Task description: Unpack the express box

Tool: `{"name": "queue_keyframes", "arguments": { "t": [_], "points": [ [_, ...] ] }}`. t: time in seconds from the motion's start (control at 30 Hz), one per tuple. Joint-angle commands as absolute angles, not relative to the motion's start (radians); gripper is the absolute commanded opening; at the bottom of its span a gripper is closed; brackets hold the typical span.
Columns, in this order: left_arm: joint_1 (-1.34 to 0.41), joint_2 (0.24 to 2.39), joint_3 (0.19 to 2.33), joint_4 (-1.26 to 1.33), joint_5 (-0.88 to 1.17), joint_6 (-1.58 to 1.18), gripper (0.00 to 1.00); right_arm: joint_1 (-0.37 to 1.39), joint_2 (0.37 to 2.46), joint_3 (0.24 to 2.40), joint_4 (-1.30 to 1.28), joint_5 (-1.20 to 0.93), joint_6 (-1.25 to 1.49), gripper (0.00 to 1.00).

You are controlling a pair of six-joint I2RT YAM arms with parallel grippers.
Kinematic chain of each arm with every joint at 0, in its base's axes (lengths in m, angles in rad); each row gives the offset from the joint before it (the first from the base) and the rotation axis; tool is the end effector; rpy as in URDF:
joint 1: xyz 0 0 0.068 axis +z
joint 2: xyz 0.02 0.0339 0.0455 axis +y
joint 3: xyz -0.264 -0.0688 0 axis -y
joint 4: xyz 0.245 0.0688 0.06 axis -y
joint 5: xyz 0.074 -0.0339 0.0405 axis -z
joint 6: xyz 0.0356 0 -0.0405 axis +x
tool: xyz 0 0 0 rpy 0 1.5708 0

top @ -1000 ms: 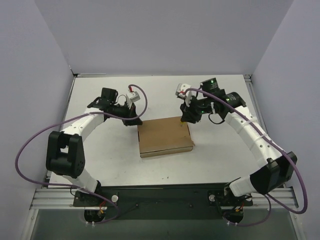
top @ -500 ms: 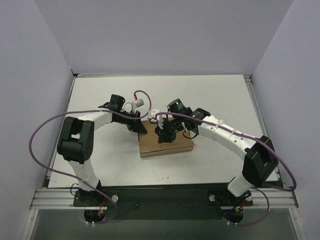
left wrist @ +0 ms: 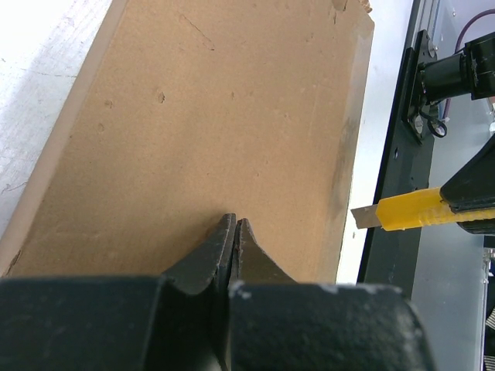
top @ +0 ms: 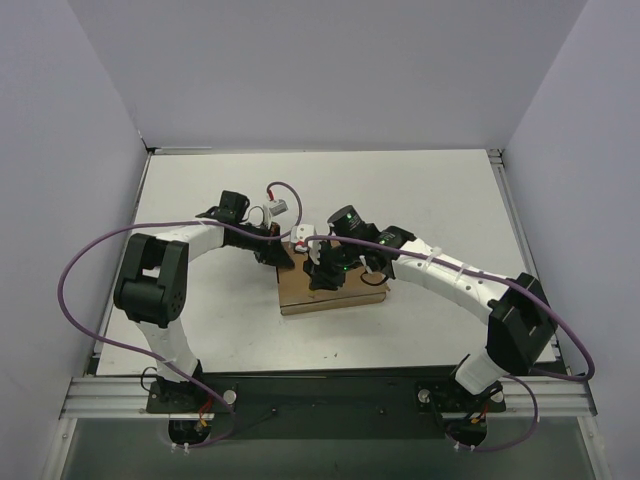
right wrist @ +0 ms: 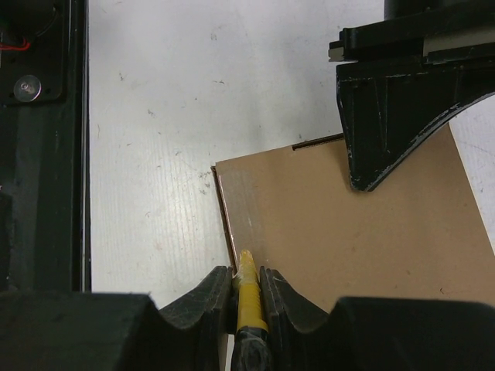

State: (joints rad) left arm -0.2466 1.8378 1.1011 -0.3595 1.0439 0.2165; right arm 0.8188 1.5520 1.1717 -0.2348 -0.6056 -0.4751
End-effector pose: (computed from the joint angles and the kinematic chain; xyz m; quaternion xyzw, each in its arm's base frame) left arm 0.3352 -0.1161 0.1662 0.3074 0.7932 -0.4876 0.1965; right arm 0.2237 0.2688 0.2826 -0.6203 0.5937 0.3360 0.3872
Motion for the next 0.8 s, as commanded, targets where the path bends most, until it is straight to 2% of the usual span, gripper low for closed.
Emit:
{"name": "queue_keyframes", "arguments": {
  "t": [0.0, 0.77],
  "points": [
    [-0.244, 1.833, 1.081, -0.336, 1.052, 0.222, 0.00, 0.824, 1.522, 1.172, -0.219, -0.626, -0.482, 0.00],
    [-0.244, 1.861, 1.101, -0.341, 1.032, 0.222, 0.00, 0.827, 1.508, 1.154, -0.252, -0.649, -0.515, 0.00]
  ]
}}
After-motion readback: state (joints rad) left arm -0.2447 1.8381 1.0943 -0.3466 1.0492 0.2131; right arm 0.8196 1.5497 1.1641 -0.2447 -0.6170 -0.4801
